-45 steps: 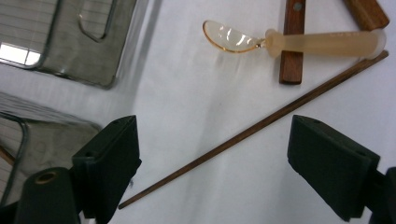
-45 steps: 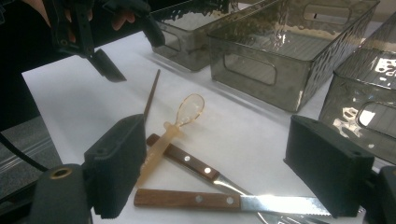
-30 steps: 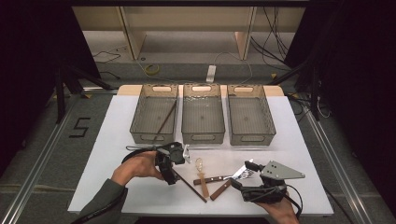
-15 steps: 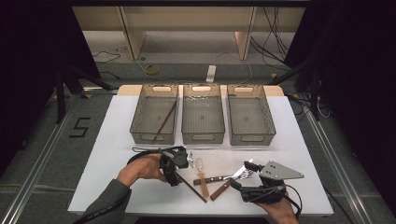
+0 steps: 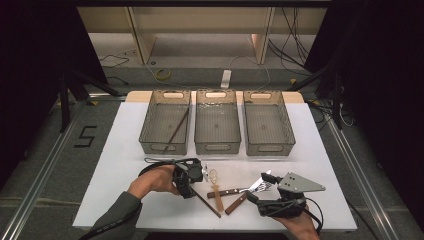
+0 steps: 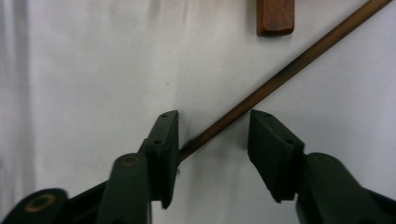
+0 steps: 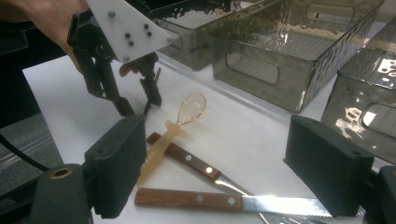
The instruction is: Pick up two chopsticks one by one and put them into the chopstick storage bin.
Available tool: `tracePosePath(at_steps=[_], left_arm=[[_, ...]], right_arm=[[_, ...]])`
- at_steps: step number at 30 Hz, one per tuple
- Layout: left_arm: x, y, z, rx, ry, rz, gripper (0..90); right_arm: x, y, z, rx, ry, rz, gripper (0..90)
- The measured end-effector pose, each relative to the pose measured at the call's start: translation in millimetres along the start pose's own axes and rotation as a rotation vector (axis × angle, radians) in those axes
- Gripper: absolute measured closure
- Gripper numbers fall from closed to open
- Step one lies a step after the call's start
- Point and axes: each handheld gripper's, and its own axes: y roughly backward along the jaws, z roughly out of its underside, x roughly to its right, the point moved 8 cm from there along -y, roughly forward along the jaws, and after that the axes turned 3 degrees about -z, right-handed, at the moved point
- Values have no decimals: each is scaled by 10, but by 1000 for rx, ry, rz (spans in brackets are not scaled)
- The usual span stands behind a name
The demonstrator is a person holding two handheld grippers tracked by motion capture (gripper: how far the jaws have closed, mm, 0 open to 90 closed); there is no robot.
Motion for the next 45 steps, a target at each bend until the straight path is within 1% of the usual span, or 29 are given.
tracePosePath(at_steps=[1,2,5,9,11,12,13,14,15,16,17,19,21,22,23,25,28,29,30,32,36,37,41,43,45], left_arm=[[5,-3,1,-1,14,5,544],[12,-3,5,-5,17,12,549],[30,9,25,-31,-4,18,577],[75,9,47,-46,-13,28,618],[95,20,72,-64,-35,34,643],[118,19,82,-65,-32,39,658],[120,23,88,-71,-46,38,668],[132,25,92,-75,-50,40,678],[134,27,94,-78,-60,34,686],[150,25,93,-76,-56,38,692],[156,31,98,-82,-78,42,705],[183,31,102,-82,-96,39,729],[205,31,101,-80,-94,43,742],[207,36,107,-87,-104,43,754],[215,33,105,-81,-105,45,770],[220,38,108,-83,-121,42,787],[241,37,109,-75,-120,41,802],[238,42,113,-78,-137,42,807],[257,39,112,-72,-132,49,815],[265,43,115,-76,-147,48,831],[275,43,119,-64,-145,57,841],[283,49,128,-72,-152,66,842],[295,51,131,-70,-150,75,845],[305,64,141,-73,-157,90,846],[318,73,146,-71,-149,95,847]], right_arm=[[0,-1,1,-1,0,1,214],[-1,-2,3,-3,-2,0,214],[0,0,2,-2,-1,1,214],[2,3,2,-2,-3,2,213],[3,6,1,-2,-1,2,214],[5,7,-1,-1,-2,3,214],[7,7,-2,0,-5,3,214],[9,8,-1,0,-6,4,214],[9,8,-1,0,-6,4,214],[8,8,0,-1,-5,4,214],[7,8,0,0,-4,3,214],[6,7,0,-1,-4,3,214],[5,8,-2,0,-5,3,214],[5,9,-1,-1,-4,3,214],[5,9,0,-3,-3,4,215],[4,8,1,-4,-3,3,215],[5,5,5,-6,-4,3,214],[5,6,5,-6,-4,3,215],[5,7,4,-6,-4,3,214],[6,7,4,-6,-5,3,214],[4,6,4,-7,-4,3,215],[3,6,4,-6,-3,2,214],[4,6,4,-7,-4,2,214],[4,6,4,-7,-3,2,214],[4,7,4,-6,-3,2,214]])
